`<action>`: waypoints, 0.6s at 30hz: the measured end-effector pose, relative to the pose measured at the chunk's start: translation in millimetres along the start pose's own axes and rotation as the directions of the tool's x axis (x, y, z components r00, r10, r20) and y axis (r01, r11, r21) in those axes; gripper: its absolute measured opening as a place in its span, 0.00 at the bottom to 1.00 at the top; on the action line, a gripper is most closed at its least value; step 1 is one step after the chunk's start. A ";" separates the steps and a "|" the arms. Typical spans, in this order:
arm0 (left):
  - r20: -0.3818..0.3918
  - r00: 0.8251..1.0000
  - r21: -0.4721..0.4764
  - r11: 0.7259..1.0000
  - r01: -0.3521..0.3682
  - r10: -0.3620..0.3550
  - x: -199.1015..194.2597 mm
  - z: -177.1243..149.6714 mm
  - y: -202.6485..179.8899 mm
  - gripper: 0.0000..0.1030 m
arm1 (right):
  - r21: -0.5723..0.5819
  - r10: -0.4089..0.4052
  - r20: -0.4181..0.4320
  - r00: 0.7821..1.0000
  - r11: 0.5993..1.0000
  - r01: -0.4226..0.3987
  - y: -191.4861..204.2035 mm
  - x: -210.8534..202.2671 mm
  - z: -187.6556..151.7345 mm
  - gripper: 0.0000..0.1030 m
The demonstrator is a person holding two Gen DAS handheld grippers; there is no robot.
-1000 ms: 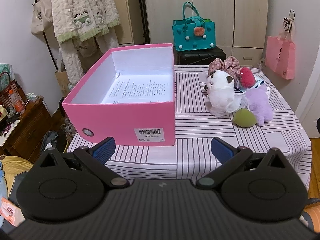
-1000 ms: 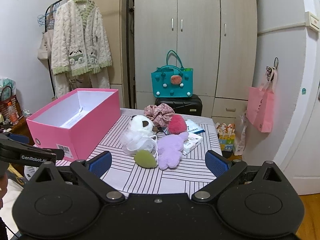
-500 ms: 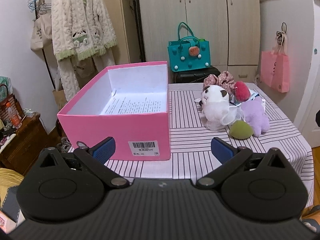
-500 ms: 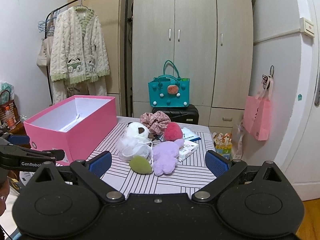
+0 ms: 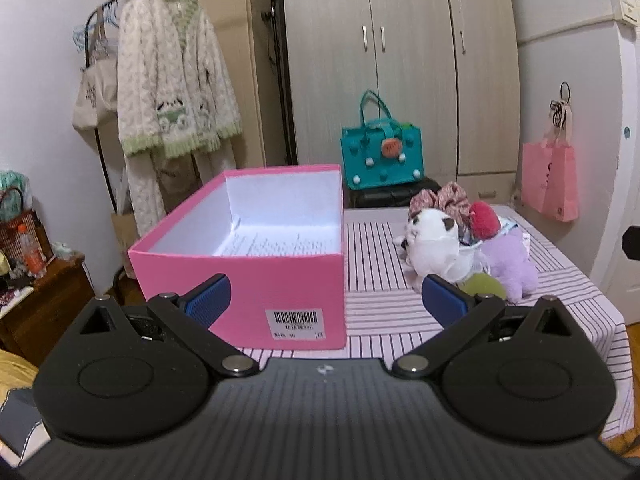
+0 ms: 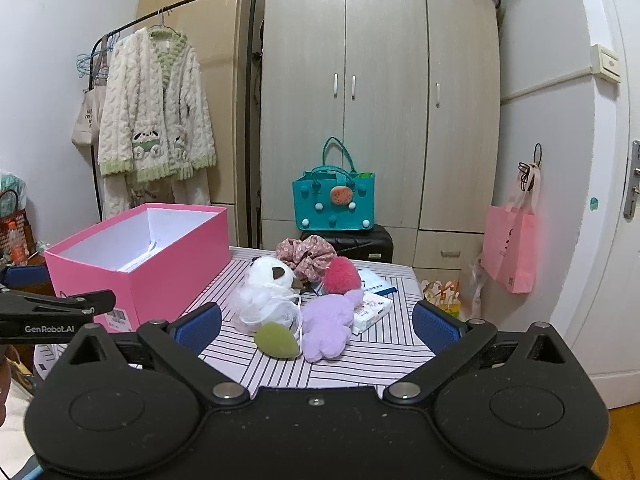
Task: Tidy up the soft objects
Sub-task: 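Move both tools toward the plush toys beside the pink box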
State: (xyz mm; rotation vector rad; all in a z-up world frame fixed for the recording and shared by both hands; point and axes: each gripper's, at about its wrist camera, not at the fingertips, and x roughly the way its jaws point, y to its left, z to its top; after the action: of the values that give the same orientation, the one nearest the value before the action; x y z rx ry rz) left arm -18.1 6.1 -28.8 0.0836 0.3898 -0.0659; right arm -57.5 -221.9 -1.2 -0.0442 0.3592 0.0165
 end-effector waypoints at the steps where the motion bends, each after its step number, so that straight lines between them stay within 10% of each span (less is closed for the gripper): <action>1: 0.014 1.000 0.002 1.000 -0.002 0.002 -1.4 -1.1 -0.1 1.00 | 0.003 0.000 -0.004 1.000 1.000 0.000 -0.3 0.6 -1.1 1.00; 18: -0.030 1.000 0.016 1.000 0.002 -0.002 -3.3 -17.4 -6.2 1.00 | 0.003 -0.011 -0.045 0.999 1.000 0.011 -2.0 5.8 -19.0 1.00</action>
State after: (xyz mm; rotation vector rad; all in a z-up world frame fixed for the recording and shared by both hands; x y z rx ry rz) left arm -28.1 1.7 -44.0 0.0996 0.4191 -0.0700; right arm -58.7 -224.7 -20.9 -0.0434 0.4040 0.0039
